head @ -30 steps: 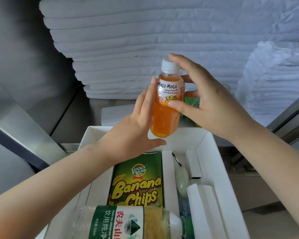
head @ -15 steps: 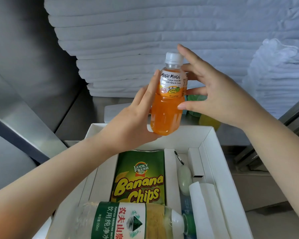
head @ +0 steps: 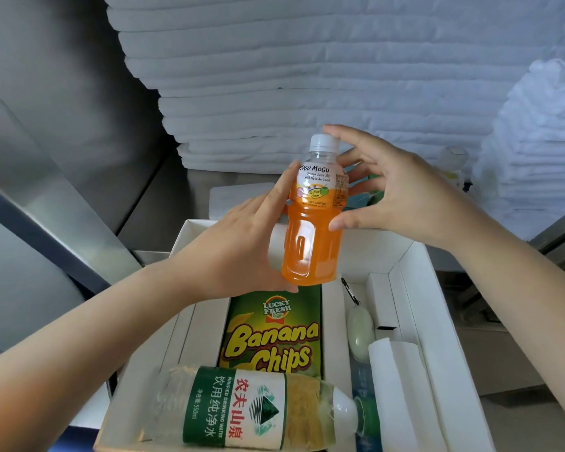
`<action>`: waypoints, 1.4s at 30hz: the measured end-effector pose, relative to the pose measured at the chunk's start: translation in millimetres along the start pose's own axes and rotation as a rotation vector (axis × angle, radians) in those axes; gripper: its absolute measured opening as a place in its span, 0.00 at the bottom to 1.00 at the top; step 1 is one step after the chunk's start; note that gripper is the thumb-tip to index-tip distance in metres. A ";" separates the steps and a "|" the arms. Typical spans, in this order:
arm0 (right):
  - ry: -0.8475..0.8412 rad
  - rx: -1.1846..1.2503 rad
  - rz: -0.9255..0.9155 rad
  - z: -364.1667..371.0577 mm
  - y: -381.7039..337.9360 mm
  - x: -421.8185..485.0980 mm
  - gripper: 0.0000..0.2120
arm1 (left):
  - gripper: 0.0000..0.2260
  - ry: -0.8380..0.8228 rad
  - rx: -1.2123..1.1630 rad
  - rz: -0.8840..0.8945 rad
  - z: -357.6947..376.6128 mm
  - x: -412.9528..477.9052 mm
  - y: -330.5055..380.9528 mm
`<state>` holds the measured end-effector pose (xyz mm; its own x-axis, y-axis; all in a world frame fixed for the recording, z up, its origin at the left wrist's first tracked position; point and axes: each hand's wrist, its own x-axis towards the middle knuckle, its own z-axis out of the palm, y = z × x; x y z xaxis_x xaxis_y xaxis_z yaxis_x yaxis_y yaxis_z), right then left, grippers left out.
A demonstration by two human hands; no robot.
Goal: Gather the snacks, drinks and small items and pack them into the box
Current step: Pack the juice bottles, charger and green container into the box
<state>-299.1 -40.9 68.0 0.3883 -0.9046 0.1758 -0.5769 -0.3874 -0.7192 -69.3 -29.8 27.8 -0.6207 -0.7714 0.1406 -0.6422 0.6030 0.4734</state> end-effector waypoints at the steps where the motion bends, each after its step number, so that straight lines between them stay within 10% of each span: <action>1: 0.004 -0.001 0.002 2.5 -0.2 0.6 0.47 | 0.58 -0.002 0.012 -0.006 0.3 -0.9 -0.8; 16: -0.126 0.239 0.000 -1.8 24.6 9.1 0.44 | 0.52 0.045 0.050 -0.022 4.2 -7.3 3.5; 42: -0.038 -0.372 -0.126 33.7 -4.4 0.1 0.46 | 0.58 -0.104 0.313 0.024 -19.8 -38.3 -3.0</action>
<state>-272.3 -33.3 48.6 0.4951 -0.8412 0.2173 -0.7414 -0.5395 -0.3991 -34.8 -6.1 38.3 -0.6694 -0.7411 0.0512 -0.7239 0.6663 0.1788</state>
